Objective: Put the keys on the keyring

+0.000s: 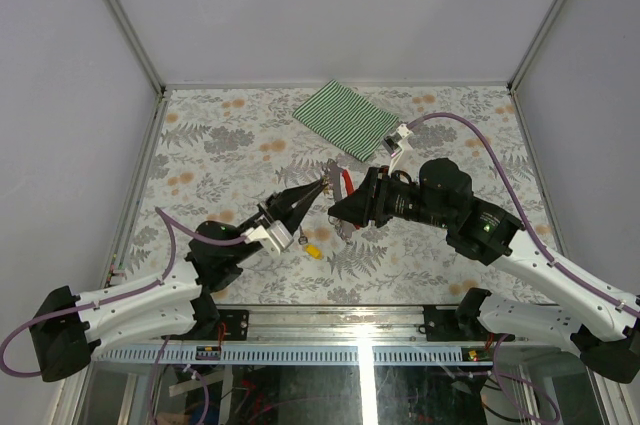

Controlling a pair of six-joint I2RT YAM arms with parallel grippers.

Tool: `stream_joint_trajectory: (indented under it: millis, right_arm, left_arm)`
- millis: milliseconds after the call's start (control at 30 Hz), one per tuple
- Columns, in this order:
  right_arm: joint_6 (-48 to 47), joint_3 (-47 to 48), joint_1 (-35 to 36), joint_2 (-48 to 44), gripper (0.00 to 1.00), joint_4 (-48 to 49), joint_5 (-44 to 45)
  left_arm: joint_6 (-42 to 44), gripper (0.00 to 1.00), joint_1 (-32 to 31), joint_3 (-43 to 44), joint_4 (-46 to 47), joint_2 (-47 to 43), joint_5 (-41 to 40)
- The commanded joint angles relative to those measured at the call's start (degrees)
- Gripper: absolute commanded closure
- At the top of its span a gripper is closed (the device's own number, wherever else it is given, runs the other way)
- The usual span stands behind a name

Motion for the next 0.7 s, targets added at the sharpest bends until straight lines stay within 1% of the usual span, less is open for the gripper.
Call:
stream_joint_trajectory:
  millis: [0,100,167,267,333,367,533,600,667]
  right_arm:
    - [-1.5,1.79,0.13,-0.95,1.0,2.8,-0.09]
    - [-2.42,2.09,0.14,-1.11,1.0,2.13,0.26]
    - [-3.38,2.18,0.22,-1.28,0.99,1.99,0.29]
    - [-5.8,2.45,0.17,-1.77,0.95,1.63,0.06]
    - [-7.9,2.33,0.16,-2.17,0.91,1.91,-0.55]
    - [-9.33,2.12,0.19,-2.45,0.87,2.23,-0.9]
    - [-15.5,0.12,0.21,-3.95,0.58,3.67,-2.82]
    - [-18.13,-0.15,0.21,-4.62,0.51,3.46,-3.2]
    - [-20.33,-0.22,0.28,-5.46,0.46,3.08,-3.46]
  left_arm:
    - [-1.09,0.94,-0.4,2.07,1.22,-0.81,0.39]
    - [-1.31,0.99,-0.43,2.5,-0.51,-1.21,0.72]
    - [-1.52,1.0,-0.38,2.88,-1.97,-1.61,0.94]
    - [-2.02,1.0,-0.4,3.44,-4.63,-2.66,0.31]
    - [-4.23,1.0,-0.36,4.15,-7.07,-3.65,-0.32]
    - [-5.12,1.0,-0.38,4.59,-8.51,-4.2,-0.59]
    - [-10.01,1.0,-0.36,6.63,-13.54,-5.88,-0.36]
    - [-11.5,1.0,-0.4,7.38,-16.1,-6.52,-0.51]
    - [-12.52,1.0,-0.36,7.14,-16.51,-7.29,-0.44]
